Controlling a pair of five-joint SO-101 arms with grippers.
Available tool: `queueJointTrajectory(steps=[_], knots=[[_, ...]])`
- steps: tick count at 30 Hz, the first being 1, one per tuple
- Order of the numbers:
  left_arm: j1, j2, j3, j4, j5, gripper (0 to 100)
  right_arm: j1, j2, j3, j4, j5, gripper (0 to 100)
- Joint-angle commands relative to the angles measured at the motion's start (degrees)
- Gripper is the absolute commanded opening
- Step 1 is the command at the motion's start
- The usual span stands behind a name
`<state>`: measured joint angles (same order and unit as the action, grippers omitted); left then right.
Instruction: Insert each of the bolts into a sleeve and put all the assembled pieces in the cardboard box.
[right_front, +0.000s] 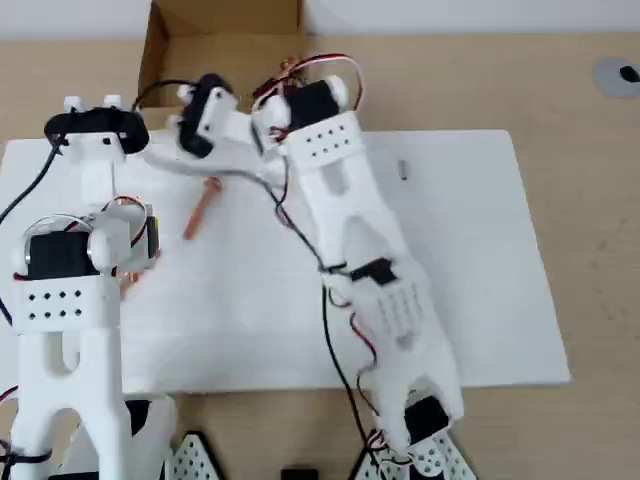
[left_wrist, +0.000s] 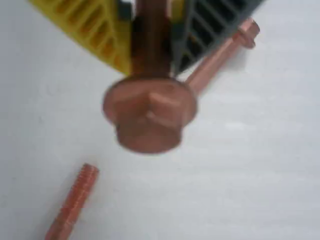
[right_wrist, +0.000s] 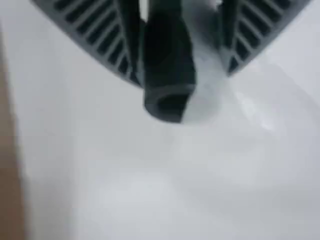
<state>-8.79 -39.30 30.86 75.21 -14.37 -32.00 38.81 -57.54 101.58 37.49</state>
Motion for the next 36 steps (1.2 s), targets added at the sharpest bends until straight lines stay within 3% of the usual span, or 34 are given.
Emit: queueJointTrajectory(steps=[1,8,17,27,36], knots=[[-0.8,-2.0,-3.2,0.3,-0.2,1,-3.8,-16.7,16.4,1.0,-3.0,1.0],[-0.8,-2.0,-3.3,1.5,-0.2,1,-3.2,-20.2,31.7,1.0,-9.5,1.0],[-0.8,-2.0,-3.9,3.5,-0.4,1,-0.7,-16.9,34.6,0.7,-9.1,1.4],[-3.0,-2.0,-4.0,3.5,-0.2,1,-0.5,-16.8,34.8,0.8,-6.5,27.2],[-3.2,-2.0,-3.7,3.6,-0.3,1,0.6,-16.8,34.6,0.6,-5.1,33.4]])
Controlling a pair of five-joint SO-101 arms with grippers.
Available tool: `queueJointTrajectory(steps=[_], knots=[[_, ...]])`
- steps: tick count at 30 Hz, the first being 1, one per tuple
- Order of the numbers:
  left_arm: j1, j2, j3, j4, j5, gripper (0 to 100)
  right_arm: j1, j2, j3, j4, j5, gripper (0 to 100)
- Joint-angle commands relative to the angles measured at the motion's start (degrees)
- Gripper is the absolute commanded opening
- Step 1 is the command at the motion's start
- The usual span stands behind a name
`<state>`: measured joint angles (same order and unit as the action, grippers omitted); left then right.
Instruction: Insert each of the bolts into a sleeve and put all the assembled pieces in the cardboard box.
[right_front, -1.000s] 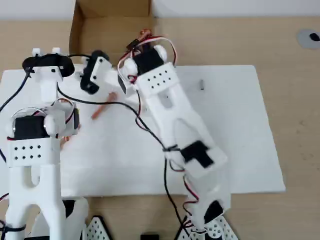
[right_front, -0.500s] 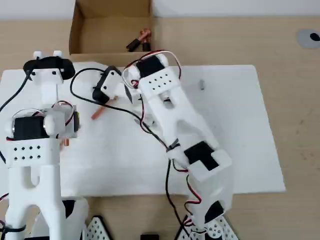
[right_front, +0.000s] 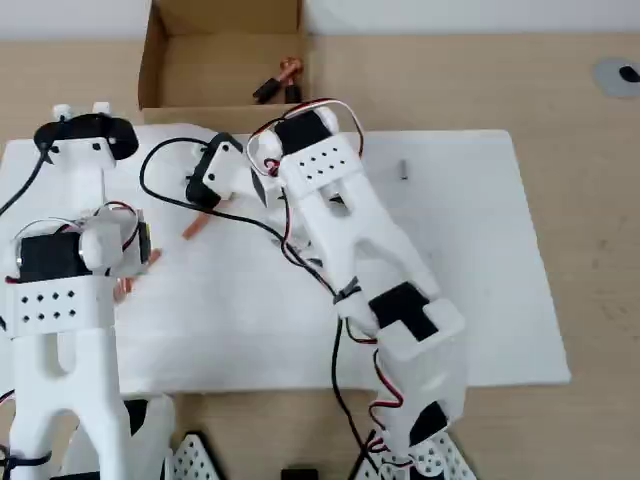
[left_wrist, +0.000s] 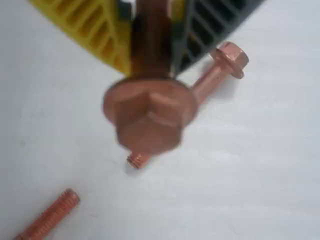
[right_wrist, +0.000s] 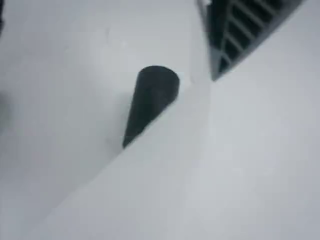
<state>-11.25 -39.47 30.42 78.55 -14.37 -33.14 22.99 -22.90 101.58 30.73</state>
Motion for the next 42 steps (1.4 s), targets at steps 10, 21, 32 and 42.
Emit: queueJointTrajectory(steps=[10,21,32,42], knots=[[-0.4,-1.8,-3.3,0.3,-0.3,1,14.2,-1.0,-20.8,-0.4,2.7,33.7],[-0.4,-1.8,-3.3,1.4,-0.2,1,17.0,-2.1,-19.7,1.1,9.0,45.3],[-0.7,-1.8,-3.3,1.2,-0.4,1,0.2,-25.1,15.9,1.0,-7.7,39.0],[-0.6,-1.8,-3.3,1.3,-0.3,1,0.7,-26.2,28.5,0.8,-15.1,37.5]])
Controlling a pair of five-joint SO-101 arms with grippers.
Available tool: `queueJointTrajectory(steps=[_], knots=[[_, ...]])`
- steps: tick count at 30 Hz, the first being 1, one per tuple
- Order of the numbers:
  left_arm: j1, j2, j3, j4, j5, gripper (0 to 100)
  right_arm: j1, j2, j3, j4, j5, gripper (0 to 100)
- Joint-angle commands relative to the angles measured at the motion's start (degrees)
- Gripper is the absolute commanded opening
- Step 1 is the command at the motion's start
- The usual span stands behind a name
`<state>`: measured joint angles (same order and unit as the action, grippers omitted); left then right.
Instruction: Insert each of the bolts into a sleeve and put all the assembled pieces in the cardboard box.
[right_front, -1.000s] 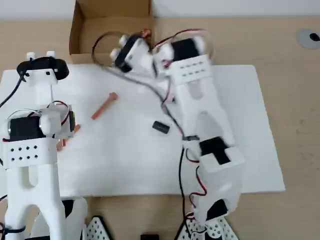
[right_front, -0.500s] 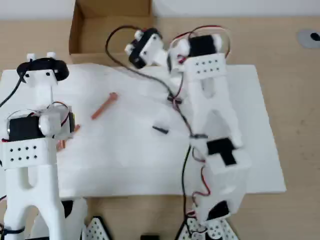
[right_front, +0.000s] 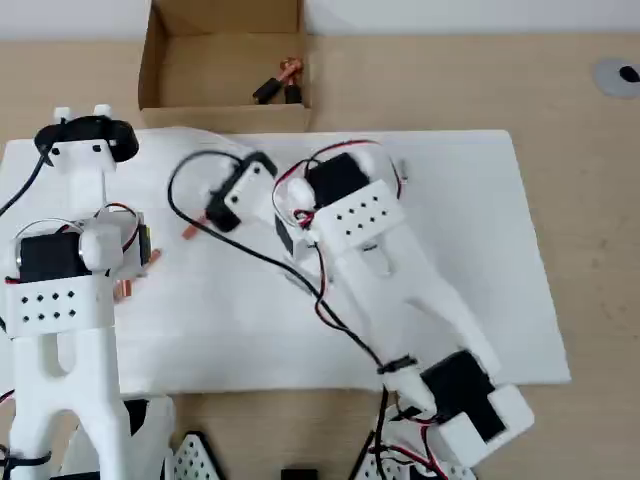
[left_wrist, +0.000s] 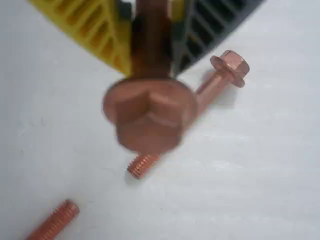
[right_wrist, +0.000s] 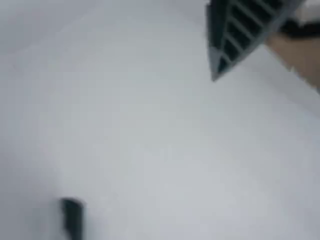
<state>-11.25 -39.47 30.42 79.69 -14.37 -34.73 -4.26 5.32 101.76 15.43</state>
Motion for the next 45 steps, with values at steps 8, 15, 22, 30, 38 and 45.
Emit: queueJointTrajectory(steps=[8,15,22,30,38,45], knots=[[-0.8,-1.8,-3.3,-0.1,0.6,1,6.4,16.6,-11.6,0.5,7.9,37.5],[-0.8,-1.9,-3.7,-0.2,1.8,1,4.8,25.5,-15.4,0.6,9.1,37.5],[-0.8,-1.9,-3.3,-1.4,1.8,1,3.5,26.0,-15.7,0.4,11.4,37.5],[-0.4,-1.8,-3.3,-1.8,1.8,1,9.1,29.5,-29.1,-5.0,16.5,37.5],[-0.4,-1.8,-3.3,-1.5,1.8,1,15.9,41.9,-60.2,0.7,17.7,37.5],[-0.8,-1.8,-3.3,-1.4,1.7,1,16.7,48.7,-63.3,0.7,18.8,37.4]])
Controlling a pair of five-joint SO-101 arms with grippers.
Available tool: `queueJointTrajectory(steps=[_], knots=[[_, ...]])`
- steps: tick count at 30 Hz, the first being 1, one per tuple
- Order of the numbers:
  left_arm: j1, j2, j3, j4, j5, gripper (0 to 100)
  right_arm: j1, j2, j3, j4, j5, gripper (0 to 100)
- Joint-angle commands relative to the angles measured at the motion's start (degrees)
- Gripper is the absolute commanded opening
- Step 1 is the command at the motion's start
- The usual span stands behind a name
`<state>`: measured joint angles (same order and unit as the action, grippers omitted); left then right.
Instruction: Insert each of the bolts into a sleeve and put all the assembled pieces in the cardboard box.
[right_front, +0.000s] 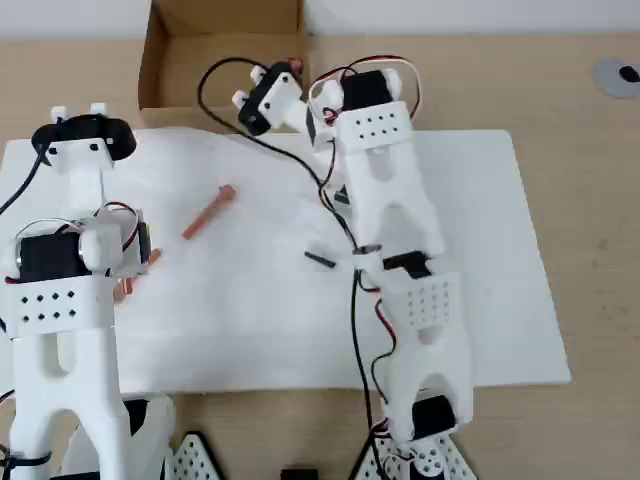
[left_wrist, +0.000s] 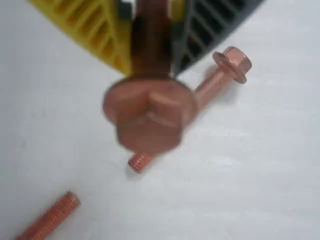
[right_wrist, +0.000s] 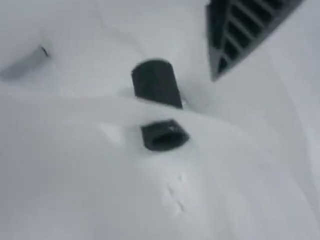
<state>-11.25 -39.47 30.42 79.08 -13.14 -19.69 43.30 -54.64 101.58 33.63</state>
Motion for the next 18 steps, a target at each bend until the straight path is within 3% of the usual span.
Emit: queueJointTrajectory(steps=[1,11,18], knots=[[-0.8,-1.8,-3.3,-0.8,0.4,1,1.7,2.0,-3.4,0.9,0.6,37.4],[-0.8,-1.8,-3.3,-0.8,0.4,1,4.6,3.9,0.1,0.9,0.7,29.2],[-0.5,-1.8,-3.3,-1.1,0.4,1,3.3,3.6,6.9,1.0,0.7,28.9]])
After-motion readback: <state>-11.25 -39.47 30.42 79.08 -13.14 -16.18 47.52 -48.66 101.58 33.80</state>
